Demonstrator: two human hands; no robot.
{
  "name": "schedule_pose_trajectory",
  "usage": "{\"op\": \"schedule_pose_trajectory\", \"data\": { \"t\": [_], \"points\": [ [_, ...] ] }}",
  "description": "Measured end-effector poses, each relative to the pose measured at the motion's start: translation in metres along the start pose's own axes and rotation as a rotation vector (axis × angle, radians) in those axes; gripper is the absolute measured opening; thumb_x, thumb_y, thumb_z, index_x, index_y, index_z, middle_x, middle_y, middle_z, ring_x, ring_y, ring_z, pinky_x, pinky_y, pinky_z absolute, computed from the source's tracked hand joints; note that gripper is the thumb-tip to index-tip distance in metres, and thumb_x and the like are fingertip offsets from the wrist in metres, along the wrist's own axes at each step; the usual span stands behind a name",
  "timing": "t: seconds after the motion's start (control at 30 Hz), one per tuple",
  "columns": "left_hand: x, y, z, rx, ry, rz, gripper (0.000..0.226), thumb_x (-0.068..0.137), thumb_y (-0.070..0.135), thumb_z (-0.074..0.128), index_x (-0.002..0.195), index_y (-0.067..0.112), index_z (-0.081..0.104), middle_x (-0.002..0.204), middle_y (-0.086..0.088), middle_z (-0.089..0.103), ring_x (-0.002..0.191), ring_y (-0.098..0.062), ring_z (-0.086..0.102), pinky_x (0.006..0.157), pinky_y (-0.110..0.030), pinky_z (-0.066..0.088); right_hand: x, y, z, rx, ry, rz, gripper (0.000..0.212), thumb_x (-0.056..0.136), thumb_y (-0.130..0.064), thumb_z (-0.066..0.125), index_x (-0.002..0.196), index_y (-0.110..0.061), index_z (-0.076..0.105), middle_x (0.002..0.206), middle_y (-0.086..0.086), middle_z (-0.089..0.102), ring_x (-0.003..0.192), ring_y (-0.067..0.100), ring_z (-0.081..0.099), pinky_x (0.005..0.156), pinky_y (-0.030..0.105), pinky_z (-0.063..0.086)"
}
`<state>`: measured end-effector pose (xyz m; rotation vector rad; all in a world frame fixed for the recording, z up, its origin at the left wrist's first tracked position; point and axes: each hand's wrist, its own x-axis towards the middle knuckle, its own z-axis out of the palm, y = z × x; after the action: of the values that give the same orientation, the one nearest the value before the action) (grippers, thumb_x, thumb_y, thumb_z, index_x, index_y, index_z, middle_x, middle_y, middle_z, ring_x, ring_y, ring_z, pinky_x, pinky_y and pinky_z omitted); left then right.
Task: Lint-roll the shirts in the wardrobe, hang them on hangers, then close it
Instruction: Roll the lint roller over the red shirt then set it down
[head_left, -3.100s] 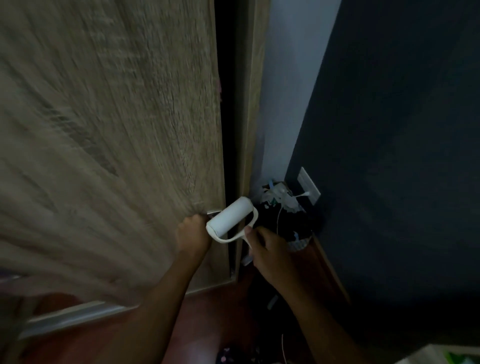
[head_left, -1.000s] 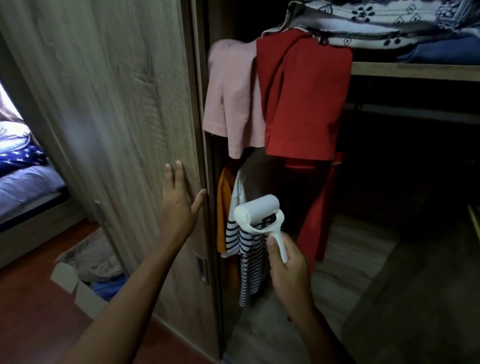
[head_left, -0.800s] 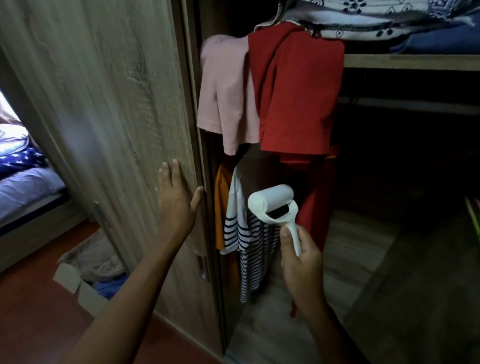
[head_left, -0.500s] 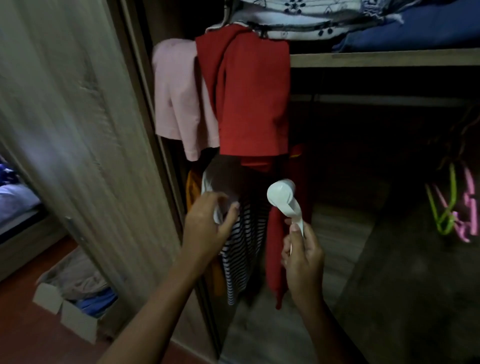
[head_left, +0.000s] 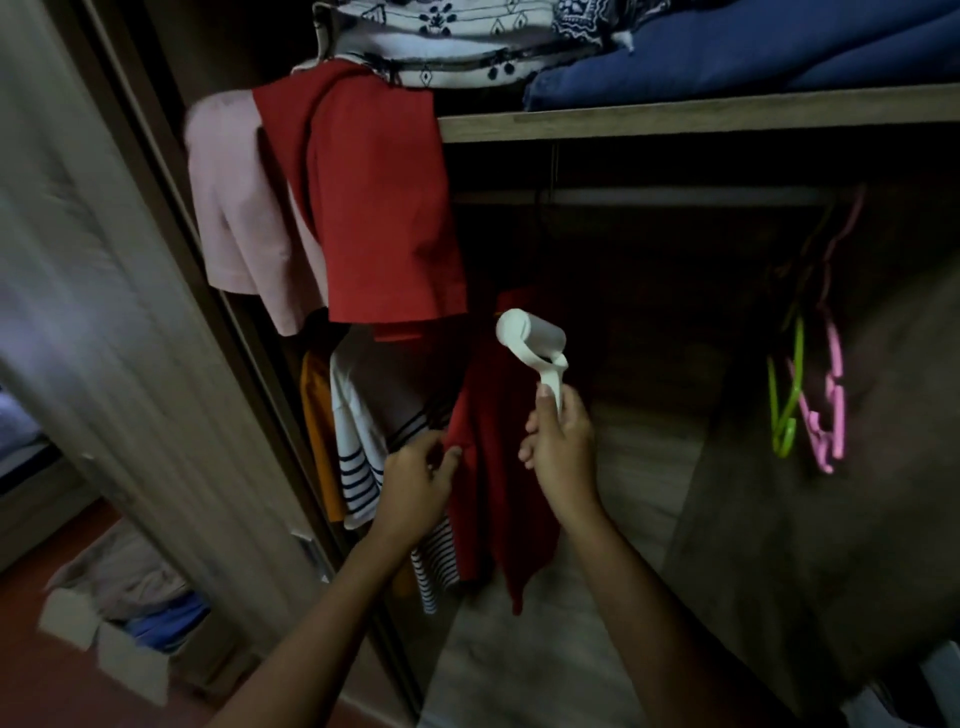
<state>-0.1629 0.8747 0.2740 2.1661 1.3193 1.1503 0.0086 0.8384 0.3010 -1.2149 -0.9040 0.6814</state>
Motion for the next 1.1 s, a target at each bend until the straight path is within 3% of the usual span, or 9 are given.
{"op": "schedule_pose_trajectory", "data": {
  "t": [0.13, 0.23, 0.43, 0.53, 0.73, 0.83, 0.9, 1.03, 1.1],
  "points": [
    [-0.010, -0.006, -0.014, -0.034, 0.067, -0.073, 0.014, 0.100, 0.023, 0.058, 0.103, 0.017, 0.070, 0.085, 0.004, 0.072, 0.077, -0.005, 0.068, 0.068, -0.027, 0.055, -0.007, 0.035, 0.000, -0.126, -0.289, 0.140, 0.012, 0.103, -0.033, 0.049, 0.100, -0.034, 0.060, 0.067, 0.003, 0.054, 0.036, 0.014, 0.049, 0.033, 0.022, 0.038],
    [-0.013, -0.014, -0.028, 0.011, 0.145, -0.110, 0.014, 0.100, 0.023, 0.057, 0.099, 0.017, 0.070, 0.083, 0.006, 0.072, 0.076, -0.005, 0.067, 0.067, -0.022, 0.053, -0.027, 0.058, -0.010, -0.182, -0.551, 0.278, 0.013, 0.102, -0.033, 0.053, 0.097, -0.027, 0.064, 0.061, 0.001, 0.053, 0.034, 0.015, 0.049, 0.033, 0.021, 0.039],
    [-0.013, -0.011, -0.050, 0.137, 0.214, -0.115, 0.011, 0.098, 0.019, 0.060, 0.090, 0.015, 0.068, 0.072, 0.010, 0.062, 0.066, 0.000, 0.060, 0.059, -0.010, 0.037, -0.004, 0.050, -0.019, -0.178, -0.847, 0.429, 0.029, 0.099, -0.034, 0.058, 0.106, -0.009, 0.069, 0.060, 0.000, 0.052, 0.040, 0.015, 0.048, 0.037, 0.020, 0.040],
    [-0.015, -0.010, -0.061, 0.152, 0.207, -0.101, 0.016, 0.098, 0.022, 0.059, 0.095, 0.012, 0.071, 0.079, 0.004, 0.070, 0.071, -0.008, 0.066, 0.061, -0.027, 0.052, 0.031, 0.040, -0.022, -0.047, -0.754, 0.409, 0.029, 0.101, -0.031, 0.054, 0.105, -0.007, 0.069, 0.060, 0.001, 0.052, 0.038, 0.014, 0.048, 0.036, 0.019, 0.039],
    [-0.014, -0.006, -0.079, 0.163, 0.239, -0.143, 0.016, 0.098, 0.023, 0.058, 0.096, 0.014, 0.071, 0.079, -0.003, 0.071, 0.070, -0.020, 0.069, 0.066, -0.043, 0.058, 0.088, 0.036, -0.025, 0.208, -0.143, 0.375, 0.025, 0.100, -0.030, 0.054, 0.108, -0.008, 0.064, 0.065, 0.002, 0.052, 0.038, 0.010, 0.046, 0.035, 0.021, 0.035],
    [-0.017, -0.005, -0.083, 0.172, 0.228, -0.166, 0.017, 0.098, 0.025, 0.057, 0.098, 0.015, 0.070, 0.082, -0.003, 0.072, 0.073, -0.021, 0.070, 0.069, -0.050, 0.059, 0.079, 0.041, -0.011, 0.211, -0.104, 0.359, 0.018, 0.100, -0.026, 0.053, 0.104, -0.012, 0.063, 0.064, 0.004, 0.051, 0.033, 0.010, 0.045, 0.033, 0.019, 0.034],
    [-0.018, -0.002, -0.083, 0.179, 0.227, -0.163, 0.017, 0.098, 0.025, 0.056, 0.099, 0.015, 0.070, 0.083, -0.003, 0.072, 0.074, -0.019, 0.070, 0.069, -0.049, 0.059, 0.057, 0.046, 0.002, 0.138, -0.302, 0.361, 0.014, 0.100, -0.022, 0.053, 0.100, -0.012, 0.063, 0.062, 0.006, 0.049, 0.030, 0.012, 0.043, 0.031, 0.017, 0.032],
    [-0.018, 0.001, -0.079, 0.218, 0.252, -0.136, 0.016, 0.098, 0.023, 0.058, 0.096, 0.013, 0.070, 0.079, -0.003, 0.071, 0.069, -0.017, 0.068, 0.065, -0.047, 0.058, 0.013, 0.058, 0.014, -0.156, -1.011, 0.396, 0.021, 0.100, -0.029, 0.055, 0.104, -0.014, 0.068, 0.060, 0.000, 0.051, 0.037, 0.012, 0.049, 0.035, 0.018, 0.040],
    [-0.019, 0.003, -0.080, 0.226, 0.259, -0.128, 0.016, 0.098, 0.022, 0.058, 0.097, 0.013, 0.070, 0.079, -0.001, 0.070, 0.069, -0.014, 0.067, 0.064, -0.044, 0.058, 0.013, 0.062, 0.013, -0.199, -1.153, 0.432, 0.032, 0.100, -0.035, 0.056, 0.111, -0.007, 0.069, 0.063, 0.000, 0.052, 0.043, 0.013, 0.051, 0.039, 0.020, 0.043]
  ]
}}
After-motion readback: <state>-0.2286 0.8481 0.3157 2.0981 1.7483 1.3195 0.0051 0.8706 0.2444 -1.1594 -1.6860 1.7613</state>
